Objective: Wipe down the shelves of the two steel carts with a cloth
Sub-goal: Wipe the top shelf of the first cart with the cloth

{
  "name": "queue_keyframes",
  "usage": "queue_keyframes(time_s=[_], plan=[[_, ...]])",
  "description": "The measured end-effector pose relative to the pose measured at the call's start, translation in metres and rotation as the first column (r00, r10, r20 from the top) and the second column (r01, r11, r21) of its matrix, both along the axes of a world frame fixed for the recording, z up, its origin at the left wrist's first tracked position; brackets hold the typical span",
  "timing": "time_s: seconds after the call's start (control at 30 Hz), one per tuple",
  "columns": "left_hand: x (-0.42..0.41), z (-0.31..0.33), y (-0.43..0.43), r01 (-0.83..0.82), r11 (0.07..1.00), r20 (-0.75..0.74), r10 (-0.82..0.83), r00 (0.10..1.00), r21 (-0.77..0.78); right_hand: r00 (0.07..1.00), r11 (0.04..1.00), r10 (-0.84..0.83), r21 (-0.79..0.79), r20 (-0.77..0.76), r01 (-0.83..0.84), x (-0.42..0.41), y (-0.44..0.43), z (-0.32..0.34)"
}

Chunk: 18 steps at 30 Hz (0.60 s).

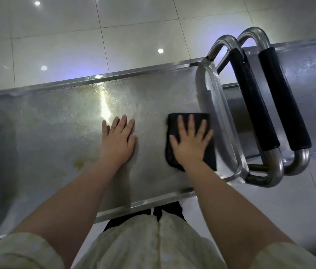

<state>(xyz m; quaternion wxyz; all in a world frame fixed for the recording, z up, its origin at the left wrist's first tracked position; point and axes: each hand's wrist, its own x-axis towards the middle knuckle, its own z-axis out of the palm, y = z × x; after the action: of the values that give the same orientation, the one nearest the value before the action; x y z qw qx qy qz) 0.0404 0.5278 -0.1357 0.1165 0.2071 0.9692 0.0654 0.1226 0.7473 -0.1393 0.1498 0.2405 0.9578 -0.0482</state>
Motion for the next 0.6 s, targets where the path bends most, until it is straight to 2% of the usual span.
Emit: queue_keyframes(time_s=[0.1, 0.17, 0.23, 0.3, 0.4, 0.6], plan=[[-0.005, 0.003, -0.003, 0.022, 1.0, 0.015, -0.022, 1.0, -0.003, 0.955, 0.954, 0.298, -0.044, -0.006, -0.298, -0.017, -0.073, -0.004], [-0.009, 0.005, -0.007, 0.045, 0.999, 0.021, -0.044, 0.999, -0.023, 0.929, 0.928, 0.37, -0.051, -0.001, -0.369, -0.017, -0.097, -0.004], [-0.012, 0.009, -0.011, 0.078, 0.997, 0.019, -0.077, 0.997, -0.01, 0.932, 0.929, 0.363, -0.061, -0.027, -0.364, -0.016, -0.092, -0.003], [-0.017, 0.011, -0.012, 0.099, 0.995, 0.007, -0.1, 0.995, 0.032, 0.952, 0.95, 0.303, -0.065, -0.05, -0.305, -0.015, -0.071, -0.002], [-0.034, 0.013, -0.007, 0.081, 0.994, -0.03, -0.079, 0.996, 0.071, 0.994, 0.993, 0.107, -0.046, -0.032, -0.108, -0.015, -0.028, -0.001], [-0.073, 0.011, 0.007, -0.025, 0.998, -0.021, 0.026, 0.999, 0.049, 0.991, 0.991, -0.131, 0.0, 0.022, 0.132, -0.034, 0.071, -0.001]])
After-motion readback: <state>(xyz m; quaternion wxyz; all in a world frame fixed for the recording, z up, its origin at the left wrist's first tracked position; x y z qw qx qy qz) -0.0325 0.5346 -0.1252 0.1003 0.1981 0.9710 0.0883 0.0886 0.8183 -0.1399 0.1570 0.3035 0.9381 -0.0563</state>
